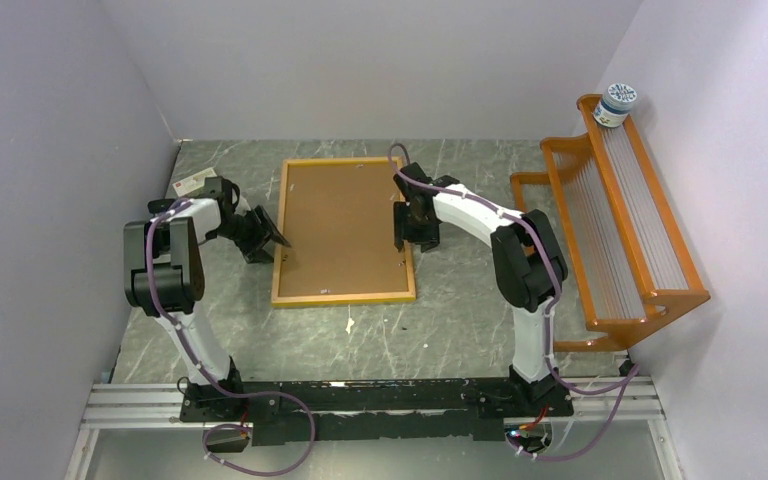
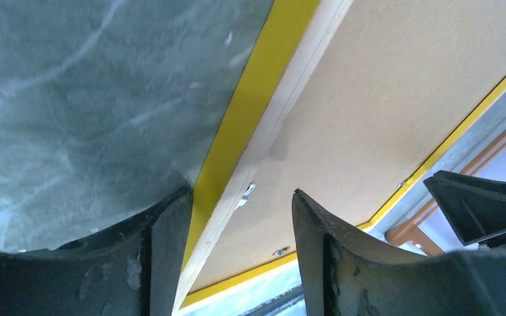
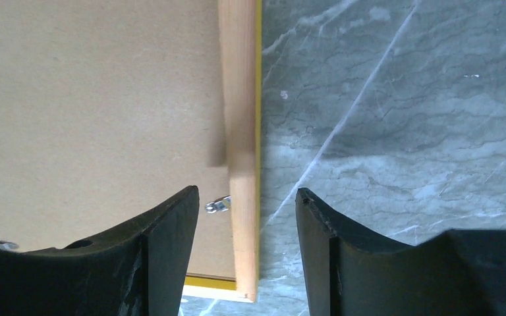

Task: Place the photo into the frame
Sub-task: Install the photo frame at the center of the board.

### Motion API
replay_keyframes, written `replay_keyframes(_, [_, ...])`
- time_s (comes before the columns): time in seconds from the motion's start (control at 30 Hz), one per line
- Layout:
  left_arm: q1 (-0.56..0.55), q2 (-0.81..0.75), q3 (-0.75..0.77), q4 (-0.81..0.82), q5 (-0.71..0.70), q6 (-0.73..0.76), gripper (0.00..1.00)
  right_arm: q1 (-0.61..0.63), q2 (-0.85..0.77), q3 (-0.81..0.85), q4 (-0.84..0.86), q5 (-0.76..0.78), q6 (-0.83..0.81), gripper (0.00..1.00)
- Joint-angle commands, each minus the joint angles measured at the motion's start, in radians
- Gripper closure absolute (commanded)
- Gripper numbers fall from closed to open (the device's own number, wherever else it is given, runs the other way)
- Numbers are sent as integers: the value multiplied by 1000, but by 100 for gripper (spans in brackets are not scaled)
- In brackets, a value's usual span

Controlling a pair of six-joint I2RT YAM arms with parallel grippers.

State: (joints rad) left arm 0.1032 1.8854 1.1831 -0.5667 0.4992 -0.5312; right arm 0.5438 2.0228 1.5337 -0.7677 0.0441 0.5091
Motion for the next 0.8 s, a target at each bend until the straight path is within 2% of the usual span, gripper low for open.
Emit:
replay_keyframes(0.0, [-13, -67, -63, -23, 53, -24, 42, -2, -113, -31, 97, -35, 38, 41])
replay_keyframes(0.17, [-26, -90, -128, 63, 178, -50, 57, 0, -146, -57, 211, -247, 64, 44])
replay_keyframes(0.23, [-43, -90, -141, 82, 184, -61, 62, 8, -119, -67, 264, -331, 101, 48])
replay_keyframes(0.33, [-76, -100, -160, 105, 179, -73, 67, 35, -82, -84, 359, -431, 165, 60])
replay_keyframes(0.43, [-82, -127, -179, 101, 126, -74, 71, 75, -56, -112, 472, -477, 228, 65])
replay_keyframes(0.57, [-82, -175, -225, 136, 76, -58, 73, 133, -10, -131, 596, -495, 314, 67])
replay_keyframes(0.77, [-97, -175, -265, 179, 107, -77, 76, 213, 69, -134, 694, -440, 427, 68])
